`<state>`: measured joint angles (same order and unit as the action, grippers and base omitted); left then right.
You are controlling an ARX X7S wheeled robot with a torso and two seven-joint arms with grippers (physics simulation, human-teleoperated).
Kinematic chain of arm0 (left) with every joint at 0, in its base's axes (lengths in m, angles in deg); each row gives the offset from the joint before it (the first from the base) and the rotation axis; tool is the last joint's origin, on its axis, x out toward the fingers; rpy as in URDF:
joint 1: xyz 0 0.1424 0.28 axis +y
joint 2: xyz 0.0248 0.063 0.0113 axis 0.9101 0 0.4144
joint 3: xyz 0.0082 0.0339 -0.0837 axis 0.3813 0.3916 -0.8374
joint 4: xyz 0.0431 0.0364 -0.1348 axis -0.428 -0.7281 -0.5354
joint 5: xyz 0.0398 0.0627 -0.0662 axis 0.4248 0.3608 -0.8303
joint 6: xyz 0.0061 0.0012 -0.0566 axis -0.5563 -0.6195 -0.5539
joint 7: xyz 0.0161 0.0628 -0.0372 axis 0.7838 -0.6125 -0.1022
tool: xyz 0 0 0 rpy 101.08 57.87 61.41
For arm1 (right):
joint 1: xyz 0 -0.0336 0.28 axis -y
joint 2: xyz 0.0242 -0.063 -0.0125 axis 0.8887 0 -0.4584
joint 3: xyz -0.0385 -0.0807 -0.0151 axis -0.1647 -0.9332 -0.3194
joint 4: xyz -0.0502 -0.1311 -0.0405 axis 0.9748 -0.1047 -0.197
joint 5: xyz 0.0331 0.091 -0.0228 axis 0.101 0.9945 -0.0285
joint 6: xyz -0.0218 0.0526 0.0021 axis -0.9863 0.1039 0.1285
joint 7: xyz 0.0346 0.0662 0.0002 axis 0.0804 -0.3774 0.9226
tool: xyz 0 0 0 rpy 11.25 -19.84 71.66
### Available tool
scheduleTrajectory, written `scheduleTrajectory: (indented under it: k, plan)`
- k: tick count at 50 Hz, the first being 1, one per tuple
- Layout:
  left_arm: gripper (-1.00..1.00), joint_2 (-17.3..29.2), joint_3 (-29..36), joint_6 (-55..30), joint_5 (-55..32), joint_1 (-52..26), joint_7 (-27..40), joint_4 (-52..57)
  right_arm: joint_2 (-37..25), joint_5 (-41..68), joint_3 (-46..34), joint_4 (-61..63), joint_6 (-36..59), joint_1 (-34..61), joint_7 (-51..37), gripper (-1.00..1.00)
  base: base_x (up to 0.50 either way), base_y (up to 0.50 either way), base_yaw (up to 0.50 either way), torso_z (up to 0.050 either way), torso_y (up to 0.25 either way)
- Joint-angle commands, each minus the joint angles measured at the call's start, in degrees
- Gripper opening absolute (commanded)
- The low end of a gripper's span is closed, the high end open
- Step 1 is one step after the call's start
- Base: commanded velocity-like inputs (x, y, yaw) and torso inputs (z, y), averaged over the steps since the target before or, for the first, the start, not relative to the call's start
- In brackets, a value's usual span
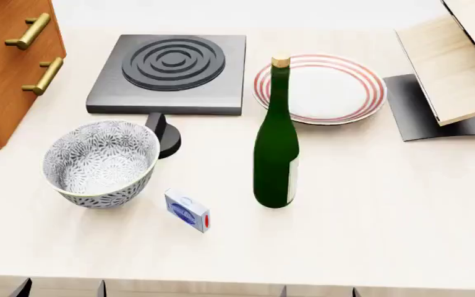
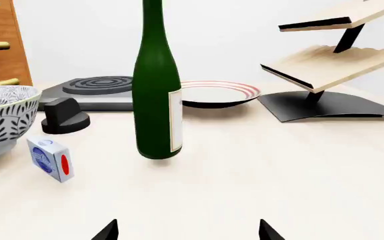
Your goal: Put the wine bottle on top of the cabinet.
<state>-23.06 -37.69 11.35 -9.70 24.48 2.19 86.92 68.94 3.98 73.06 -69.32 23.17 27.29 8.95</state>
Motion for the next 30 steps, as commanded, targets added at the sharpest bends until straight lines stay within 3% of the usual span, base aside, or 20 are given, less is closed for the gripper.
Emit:
scheduleTrajectory:
  k: [1,11,12,30]
  plan:
    - [1.00,1.36,1.56,0.31,-1.37,-0.09,1.55,-0.35,-1.15,1.15,-1.49,-0.09,-0.05,0.06,-1.49,1.00,0.00,0.00,0.00,0.000,0.000]
    - [1.00,4.27,6.23,-1.38,-0.01,-0.59,4.71,-1.49,-4.21,3.06,-4.94,-1.81,-0.64,0.80,-4.66,1.00,0.00,0.00,0.00,0.000,0.000]
    - [1.00,0.85,1.61,-2.03,2.73,-0.10,1.48,-0.39,-0.54,0.64,-0.51,-0.61,-0.40,0.26,-0.82,1.00,0.00,0.00,0.00,0.000,0.000]
    - [1.00,3.37,4.62,-1.93,0.36,-0.44,4.36,-1.24,-3.25,3.54,-3.55,-0.47,-0.40,0.35,-4.20,1.00,0.00,0.00,0.00,0.000,0.000]
